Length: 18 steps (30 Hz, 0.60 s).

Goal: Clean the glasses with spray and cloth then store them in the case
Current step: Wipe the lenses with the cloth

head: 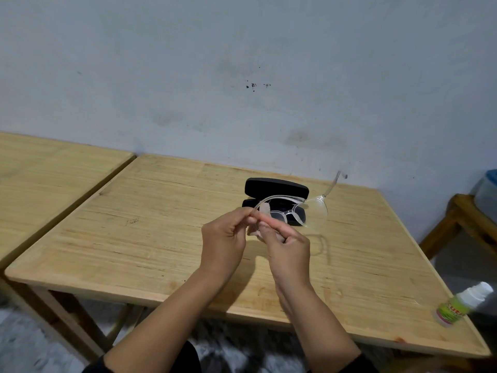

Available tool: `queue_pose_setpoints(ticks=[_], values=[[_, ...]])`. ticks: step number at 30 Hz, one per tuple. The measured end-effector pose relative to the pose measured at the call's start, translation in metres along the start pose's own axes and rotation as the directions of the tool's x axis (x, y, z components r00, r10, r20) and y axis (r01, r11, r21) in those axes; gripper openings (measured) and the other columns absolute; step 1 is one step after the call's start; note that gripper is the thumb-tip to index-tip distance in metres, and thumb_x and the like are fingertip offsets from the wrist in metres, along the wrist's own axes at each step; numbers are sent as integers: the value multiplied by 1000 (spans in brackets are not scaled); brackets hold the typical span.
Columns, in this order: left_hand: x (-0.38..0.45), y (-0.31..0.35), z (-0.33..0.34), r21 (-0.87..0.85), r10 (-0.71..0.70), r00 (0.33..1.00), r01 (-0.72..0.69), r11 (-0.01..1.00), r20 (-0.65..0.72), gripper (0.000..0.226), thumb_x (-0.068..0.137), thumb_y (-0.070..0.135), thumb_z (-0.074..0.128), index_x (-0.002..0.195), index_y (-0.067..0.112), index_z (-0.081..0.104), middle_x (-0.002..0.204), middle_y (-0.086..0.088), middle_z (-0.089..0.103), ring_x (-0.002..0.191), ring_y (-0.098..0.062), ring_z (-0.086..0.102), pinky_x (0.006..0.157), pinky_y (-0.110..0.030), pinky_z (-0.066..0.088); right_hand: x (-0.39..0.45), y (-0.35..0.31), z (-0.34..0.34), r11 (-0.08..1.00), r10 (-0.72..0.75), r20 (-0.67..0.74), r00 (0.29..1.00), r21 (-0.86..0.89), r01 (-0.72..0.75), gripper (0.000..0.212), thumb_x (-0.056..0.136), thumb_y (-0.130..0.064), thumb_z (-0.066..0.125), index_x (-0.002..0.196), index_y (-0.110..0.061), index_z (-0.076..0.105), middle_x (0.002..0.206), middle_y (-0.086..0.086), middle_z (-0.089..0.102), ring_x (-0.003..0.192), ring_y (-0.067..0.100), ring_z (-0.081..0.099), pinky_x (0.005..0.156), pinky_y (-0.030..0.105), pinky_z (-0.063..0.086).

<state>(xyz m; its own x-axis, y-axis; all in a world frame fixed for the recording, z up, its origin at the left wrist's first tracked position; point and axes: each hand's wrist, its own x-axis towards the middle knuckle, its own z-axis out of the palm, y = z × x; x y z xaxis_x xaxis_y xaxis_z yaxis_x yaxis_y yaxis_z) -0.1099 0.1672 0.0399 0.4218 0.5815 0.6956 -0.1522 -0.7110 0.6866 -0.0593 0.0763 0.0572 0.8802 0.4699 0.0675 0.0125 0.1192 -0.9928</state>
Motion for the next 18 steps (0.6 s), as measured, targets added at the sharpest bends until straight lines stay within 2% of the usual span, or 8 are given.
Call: queue_pose_setpoints(ticks=[2, 5, 8, 10, 14, 16, 18], values=[[3, -4, -3, -6, -6, 1000, 6, 1000, -2, 26, 81, -4, 57, 86, 18, 70, 79, 12, 70, 75, 13, 61, 68, -2, 45, 1, 2, 0, 998, 3, 40, 999, -64, -1, 19, 84, -10, 66, 88, -27, 74, 87, -8, 74, 82, 7, 70, 73, 18, 55], [8, -9, -8, 18, -11, 1000, 12, 1000, -4, 24, 81, -7, 58, 84, 12, 71, 76, 11, 70, 75, 10, 62, 68, -4, 46, 2, 3, 0, 993, 22, 138, 990, -116, -6, 18, 84, -10, 66, 83, -25, 76, 89, -8, 75, 91, 7, 68, 85, 33, 56], [10, -14, -13, 62, -10, 1000, 10, 998, 6, 23, 82, -7, 57, 82, 11, 71, 74, 9, 69, 75, 9, 62, 67, -4, 45, 3, -2, -3, 986, 43, 228, 973, -165, -5, 21, 85, -8, 64, 80, -24, 76, 89, -8, 75, 92, 8, 68, 86, 35, 55], [9, -15, -16, 97, -19, 1000, 18, 995, 8, 22, 83, -7, 58, 83, 12, 70, 77, 9, 70, 77, 9, 62, 68, -4, 45, 6, -5, -5, 984, 45, 245, 968, -179, 0, 26, 85, -6, 63, 75, -26, 75, 87, -6, 76, 89, 8, 69, 85, 31, 55], [8, -15, -18, 133, -17, 1000, 19, 991, -15, 22, 84, -3, 58, 84, 16, 68, 79, 8, 70, 74, 19, 57, 65, -5, 46, 6, -6, -9, 980, 42, 150, 988, -196, -12, 26, 84, -7, 65, 74, -29, 74, 79, -8, 76, 81, 5, 69, 73, 21, 52], [7, -13, -17, 122, -21, 1000, 20, 992, 7, 29, 85, -3, 56, 82, 25, 63, 80, 3, 72, 74, 10, 61, 63, -13, 50, 5, -3, -8, 986, 34, 51, 998, -164, -26, 22, 83, -9, 66, 76, -27, 75, 79, -8, 76, 84, 8, 69, 75, 23, 51], [3, -12, -15, 111, -39, 998, 33, 993, 46, 29, 86, -3, 54, 83, 26, 58, 80, -1, 73, 75, -7, 66, 63, -23, 52, 4, 0, -4, 997, 42, -65, 997, -65, -46, 17, 83, -9, 66, 81, -23, 75, 76, -10, 75, 85, 5, 69, 76, 21, 50]])
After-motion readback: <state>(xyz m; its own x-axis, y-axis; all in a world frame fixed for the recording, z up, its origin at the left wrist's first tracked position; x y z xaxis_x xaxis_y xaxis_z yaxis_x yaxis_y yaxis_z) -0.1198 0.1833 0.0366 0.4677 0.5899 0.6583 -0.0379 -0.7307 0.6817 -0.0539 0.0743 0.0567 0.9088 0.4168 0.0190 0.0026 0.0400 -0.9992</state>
